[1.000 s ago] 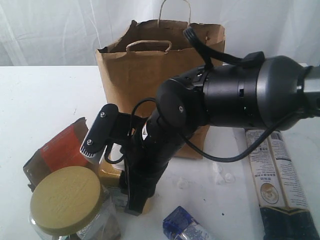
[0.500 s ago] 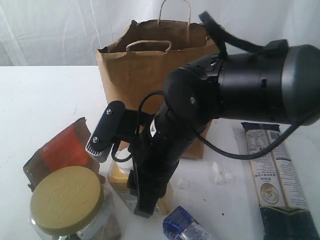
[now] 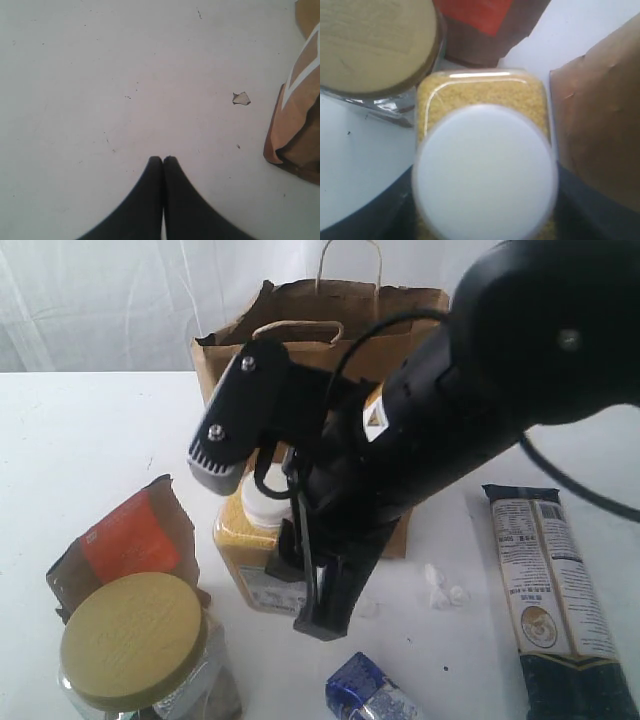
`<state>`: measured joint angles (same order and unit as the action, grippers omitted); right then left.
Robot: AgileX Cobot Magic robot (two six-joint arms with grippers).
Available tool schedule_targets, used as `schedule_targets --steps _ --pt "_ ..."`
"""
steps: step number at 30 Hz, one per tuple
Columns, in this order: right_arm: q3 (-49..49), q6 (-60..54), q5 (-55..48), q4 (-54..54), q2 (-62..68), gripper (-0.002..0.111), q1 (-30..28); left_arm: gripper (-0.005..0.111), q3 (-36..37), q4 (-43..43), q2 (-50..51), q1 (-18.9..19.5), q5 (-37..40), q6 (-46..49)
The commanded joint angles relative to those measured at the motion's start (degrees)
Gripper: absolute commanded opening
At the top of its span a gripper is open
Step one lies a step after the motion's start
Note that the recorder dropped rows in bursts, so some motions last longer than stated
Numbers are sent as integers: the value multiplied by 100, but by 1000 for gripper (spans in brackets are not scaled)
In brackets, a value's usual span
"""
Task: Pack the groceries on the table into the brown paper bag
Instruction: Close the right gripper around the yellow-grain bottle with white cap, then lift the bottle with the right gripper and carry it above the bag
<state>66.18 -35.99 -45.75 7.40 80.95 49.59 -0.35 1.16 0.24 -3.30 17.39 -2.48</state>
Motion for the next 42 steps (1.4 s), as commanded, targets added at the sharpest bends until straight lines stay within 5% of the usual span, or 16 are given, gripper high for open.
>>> schedule_targets --steps 1,11,16,25,34,42 --pt "57 31 164 200 -794 0 -48 0 35 -31 -24 -20 14 -7" --pt "333 5 385 2251 -2002 0 -48 0 35 -31 -24 -20 14 -7" --pt "760 -40 1088 2352 -2319 0 -48 0 35 -31 -24 -20 14 -7" --pt "864 -1067 5030 2230 -1620 0 -48 0 35 -31 -24 -20 14 -7" --pt "864 -2578 7881 2189 -85 0 -121 0 35 -31 -24 -20 14 -7" --pt "853 -2583 7416 4038 432 0 -327 0 35 -31 -24 -20 14 -7"
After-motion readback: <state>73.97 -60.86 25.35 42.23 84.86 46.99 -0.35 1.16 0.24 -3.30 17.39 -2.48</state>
